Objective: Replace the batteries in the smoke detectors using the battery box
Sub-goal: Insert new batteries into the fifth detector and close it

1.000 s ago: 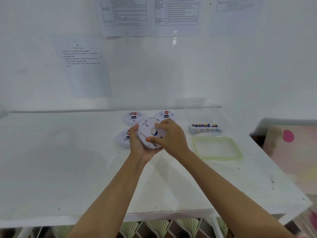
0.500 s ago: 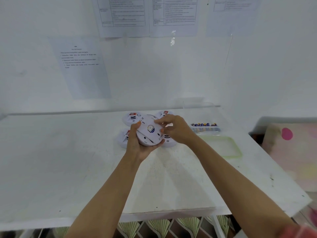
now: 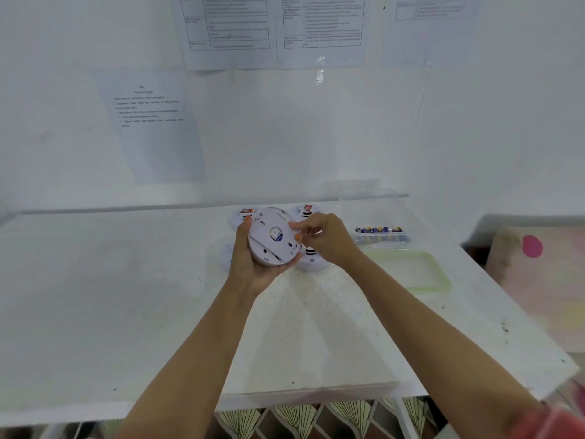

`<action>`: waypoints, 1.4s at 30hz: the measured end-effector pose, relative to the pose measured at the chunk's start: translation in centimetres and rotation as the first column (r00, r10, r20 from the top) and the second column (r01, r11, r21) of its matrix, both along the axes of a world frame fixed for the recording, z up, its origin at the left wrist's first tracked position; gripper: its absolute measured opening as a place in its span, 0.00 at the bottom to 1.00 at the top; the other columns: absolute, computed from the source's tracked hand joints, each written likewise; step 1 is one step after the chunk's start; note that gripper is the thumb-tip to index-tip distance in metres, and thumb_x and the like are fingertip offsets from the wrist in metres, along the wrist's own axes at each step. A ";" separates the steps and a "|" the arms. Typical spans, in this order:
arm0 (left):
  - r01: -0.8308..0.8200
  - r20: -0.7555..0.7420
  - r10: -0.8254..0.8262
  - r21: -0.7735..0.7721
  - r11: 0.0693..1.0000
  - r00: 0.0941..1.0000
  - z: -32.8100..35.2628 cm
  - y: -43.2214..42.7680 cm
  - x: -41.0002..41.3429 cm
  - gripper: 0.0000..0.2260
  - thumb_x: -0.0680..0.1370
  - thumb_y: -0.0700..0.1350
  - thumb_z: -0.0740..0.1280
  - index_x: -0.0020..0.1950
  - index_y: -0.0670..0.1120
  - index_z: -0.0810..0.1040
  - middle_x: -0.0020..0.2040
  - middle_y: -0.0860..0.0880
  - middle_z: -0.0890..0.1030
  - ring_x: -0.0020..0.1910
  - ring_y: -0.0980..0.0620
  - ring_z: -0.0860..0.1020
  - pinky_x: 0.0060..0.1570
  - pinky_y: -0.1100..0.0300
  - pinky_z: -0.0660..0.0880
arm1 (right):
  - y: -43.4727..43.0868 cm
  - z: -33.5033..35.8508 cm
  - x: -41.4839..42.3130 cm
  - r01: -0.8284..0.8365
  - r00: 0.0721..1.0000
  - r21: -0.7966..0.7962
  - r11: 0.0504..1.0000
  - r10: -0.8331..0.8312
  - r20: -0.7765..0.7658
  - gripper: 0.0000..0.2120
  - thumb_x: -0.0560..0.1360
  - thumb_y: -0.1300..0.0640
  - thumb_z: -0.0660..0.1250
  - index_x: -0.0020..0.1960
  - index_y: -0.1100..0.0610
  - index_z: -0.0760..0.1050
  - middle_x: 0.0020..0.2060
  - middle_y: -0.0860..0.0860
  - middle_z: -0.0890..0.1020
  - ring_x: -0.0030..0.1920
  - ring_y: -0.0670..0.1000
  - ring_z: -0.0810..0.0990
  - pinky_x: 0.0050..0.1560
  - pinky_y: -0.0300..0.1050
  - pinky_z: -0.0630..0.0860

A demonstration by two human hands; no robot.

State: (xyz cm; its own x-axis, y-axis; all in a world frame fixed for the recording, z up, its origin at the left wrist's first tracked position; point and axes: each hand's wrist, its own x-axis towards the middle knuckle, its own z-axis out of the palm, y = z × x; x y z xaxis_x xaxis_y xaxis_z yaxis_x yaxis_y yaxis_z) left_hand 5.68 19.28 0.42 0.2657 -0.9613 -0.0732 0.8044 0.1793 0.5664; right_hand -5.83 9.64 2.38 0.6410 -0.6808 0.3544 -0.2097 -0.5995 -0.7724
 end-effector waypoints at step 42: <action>-0.191 0.233 0.176 0.041 0.981 0.956 -0.8 -0.4 -0.6 0.15 0.82 0.53 0.53 0.63 0.51 0.74 0.55 0.46 0.81 0.57 0.41 0.77 0.51 0.38 0.74 | 2.0 -2.1 -1.2 0.014 0.999 -0.025 1.000 -0.015 -0.031 0.34 0.62 0.55 0.79 0.65 0.60 0.73 0.56 0.54 0.72 0.53 0.49 0.72 0.53 0.45 0.76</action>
